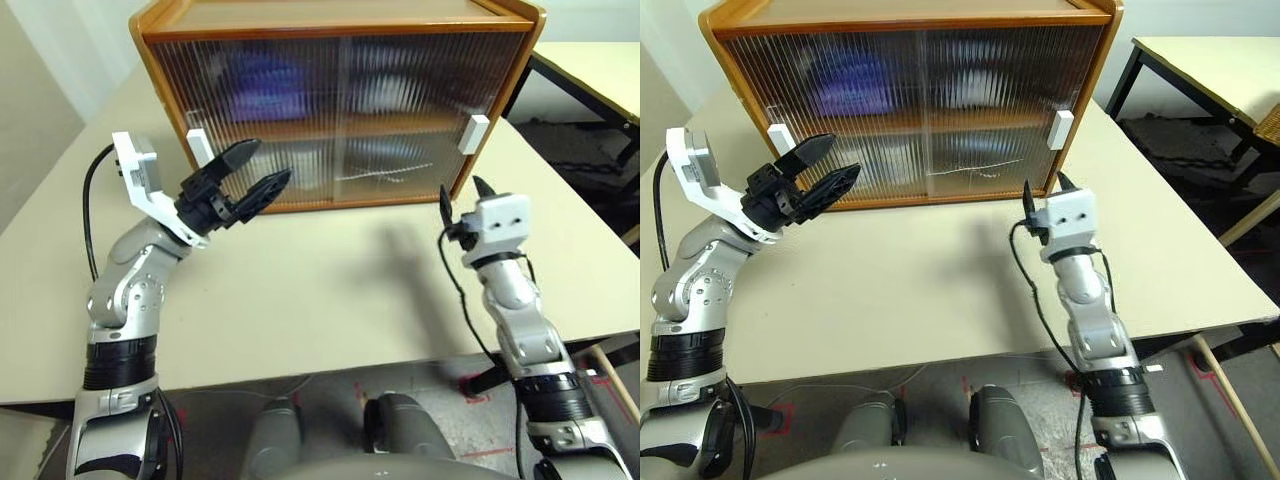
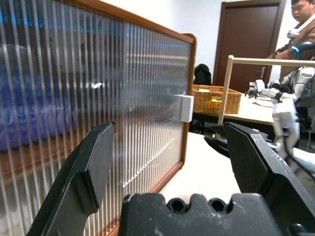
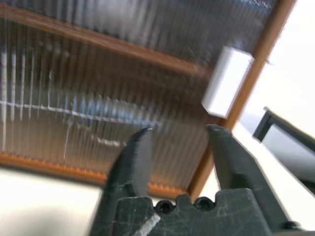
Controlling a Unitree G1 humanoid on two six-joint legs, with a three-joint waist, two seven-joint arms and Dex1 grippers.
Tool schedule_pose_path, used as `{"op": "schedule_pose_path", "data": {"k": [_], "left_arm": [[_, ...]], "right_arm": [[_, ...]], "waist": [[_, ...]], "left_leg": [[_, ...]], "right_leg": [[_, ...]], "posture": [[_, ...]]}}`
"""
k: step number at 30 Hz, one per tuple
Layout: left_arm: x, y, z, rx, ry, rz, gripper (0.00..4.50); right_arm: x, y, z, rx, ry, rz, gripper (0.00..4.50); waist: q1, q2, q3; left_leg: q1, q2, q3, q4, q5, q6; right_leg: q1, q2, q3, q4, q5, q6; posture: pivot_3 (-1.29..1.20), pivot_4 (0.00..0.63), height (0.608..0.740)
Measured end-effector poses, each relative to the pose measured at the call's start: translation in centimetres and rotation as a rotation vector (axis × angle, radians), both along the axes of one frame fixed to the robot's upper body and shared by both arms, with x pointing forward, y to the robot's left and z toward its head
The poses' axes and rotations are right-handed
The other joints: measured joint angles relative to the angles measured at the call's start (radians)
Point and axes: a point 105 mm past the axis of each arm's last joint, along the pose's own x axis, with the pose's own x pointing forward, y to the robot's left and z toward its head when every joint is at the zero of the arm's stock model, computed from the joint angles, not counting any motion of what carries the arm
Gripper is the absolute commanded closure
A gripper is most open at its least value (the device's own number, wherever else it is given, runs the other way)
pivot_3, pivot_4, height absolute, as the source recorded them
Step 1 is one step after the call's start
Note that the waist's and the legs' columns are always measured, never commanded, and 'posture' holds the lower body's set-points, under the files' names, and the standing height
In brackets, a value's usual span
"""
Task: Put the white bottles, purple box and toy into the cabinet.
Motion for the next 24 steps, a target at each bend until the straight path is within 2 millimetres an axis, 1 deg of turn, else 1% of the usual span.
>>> {"op": "schedule_pose_path", "data": {"k": [2, 3, 6, 7, 8, 10, 11, 12, 13, 15, 16, 19, 21, 24], "left_arm": [[0.2, 1.0, -0.8, -0.015, 0.011, 0.067, 0.00], [0.2, 2.1, -1.7, -0.019, 0.024, 0.131, 0.00], [0.7, 5.3, -3.9, -0.054, 0.066, 0.312, 0.00], [0.8, 6.2, -4.4, -0.065, 0.072, 0.367, 0.00], [0.9, 7.5, -4.9, -0.076, 0.073, 0.447, 0.00], [0.9, 10.3, -6.0, -0.083, 0.086, 0.624, 0.00], [0.7, 11.7, -6.5, -0.078, 0.088, 0.706, 0.00], [0.6, 12.6, -6.8, -0.076, 0.088, 0.760, 0.00], [0.4, 13.5, -7.0, -0.073, 0.084, 0.815, 0.00], [-0.2, 15.1, -7.5, -0.073, 0.070, 0.910, 0.00], [-0.7, 15.6, -7.8, -0.064, 0.066, 0.946, 0.00], [-2.1, 17.0, -9.8, -0.023, 0.093, 1.034, 0.00], [-2.6, 17.3, -10.8, 0.001, 0.110, 1.065, 0.00], [-4.0, 17.4, -12.1, 0.038, 0.116, 1.085, 0.00]], "right_arm": [[-0.8, -1.5, -0.3, 0.039, 0.009, 0.021, 0.15], [-1.4, -2.7, -0.6, 0.072, 0.021, 0.028, 0.07], [-2.4, -5.4, -1.0, 0.152, 0.033, 0.006, 0.07], [-2.5, -5.9, -1.1, 0.169, 0.032, 0.000, 0.07], [-2.9, -6.5, -1.3, 0.186, 0.028, -0.007, 0.07], [-3.3, -7.5, -1.7, 0.198, 0.031, -0.017, 0.07], [-3.4, -7.7, -1.9, 0.198, 0.033, -0.016, 0.07], [-3.5, -7.9, -2.0, 0.201, 0.033, -0.014, 0.07], [-3.6, -8.1, -2.1, 0.203, 0.033, -0.011, 0.07], [-3.7, -8.2, -2.5, 0.212, 0.035, 0.005, 0.07], [-3.8, -8.2, -2.9, 0.220, 0.040, 0.009, 0.07], [-4.0, -8.3, -4.3, 0.255, 0.072, 0.023, 0.07], [-4.0, -8.3, -4.9, 0.259, 0.088, 0.033, 0.07], [-4.2, -8.5, -5.4, 0.257, 0.090, 0.035, 0.07]], "waist": [[-0.001, 0.000, 0.000], [-0.001, 0.000, 0.000], [-0.002, 0.000, -0.001], [-0.002, -0.001, -0.001], [-0.001, -0.001, -0.001], [-0.001, -0.001, -0.001], [-0.001, -0.001, -0.001], [-0.001, -0.001, -0.001], [0.001, -0.002, -0.001], [0.005, -0.002, -0.002], [0.007, -0.003, -0.002], [0.011, -0.003, -0.002], [0.015, -0.004, -0.003], [0.016, -0.005, -0.003]], "left_leg": [[0.001, 0.000, 0.000, 0.000, 0.000, 0.000], [0.002, 0.000, 0.000, -0.001, 0.000, 0.000], [0.003, 0.001, 0.000, 0.000, 0.000, -0.001], [0.003, 0.001, 0.000, 0.000, -0.001, -0.002], [0.004, 0.001, -0.001, 0.000, -0.003, -0.005], [0.008, 0.001, 0.000, 0.000, -0.003, -0.006], [0.010, 0.001, 0.000, -0.001, -0.003, -0.006], [0.011, 0.001, 0.000, -0.001, -0.004, -0.006], [0.012, 0.001, 0.000, -0.001, -0.004, -0.006], [0.013, 0.001, 0.000, -0.001, -0.004, -0.006], [0.014, 0.001, 0.000, -0.002, -0.004, -0.006], [0.014, 0.001, 0.001, -0.002, -0.004, -0.007], [0.013, 0.001, 0.002, -0.002, -0.004, -0.007], [0.014, 0.001, 0.002, -0.002, -0.004, -0.007]], "right_leg": [[0.001, 0.000, 0.000, 0.000, 0.000, 0.000], [0.001, 0.000, 0.000, 0.000, 0.000, -0.001], [0.002, 0.001, 0.000, 0.000, 0.000, -0.001], [0.002, 0.001, 0.000, 0.001, 0.000, -0.001], [0.003, 0.000, 0.000, 0.000, 0.000, -0.001], [0.006, 0.000, 0.000, 0.000, 0.000, -0.001], [0.008, 0.000, 0.000, 0.000, -0.001, -0.002], [0.009, 0.000, 0.000, 0.000, -0.003, -0.006], [0.009, -0.001, 0.000, 0.000, -0.009, -0.016], [0.010, -0.001, 0.001, 0.000, -0.009, -0.016], [0.010, -0.001, 0.002, 0.000, -0.009, -0.016], [0.009, -0.001, 0.003, 0.000, -0.009, -0.016], [0.009, -0.002, 0.003, 0.000, -0.009, -0.016], [0.009, -0.003, 0.004, 0.000, -0.009, -0.016]], "posture": [[0.06, 0.000, 0.740], [0.06, 0.000, 0.740], [0.05, 0.000, 0.740], [0.05, 0.000, 0.740], [0.05, 0.000, 0.740], [0.05, 0.000, 0.740], [0.05, 0.000, 0.740], [0.05, 0.000, 0.740], [0.06, 0.000, 0.740], [0.06, 0.000, 0.740], [0.06, 0.000, 0.740], [0.07, 0.000, 0.740], [0.07, 0.000, 0.740], [0.07, 0.000, 0.740]]}}
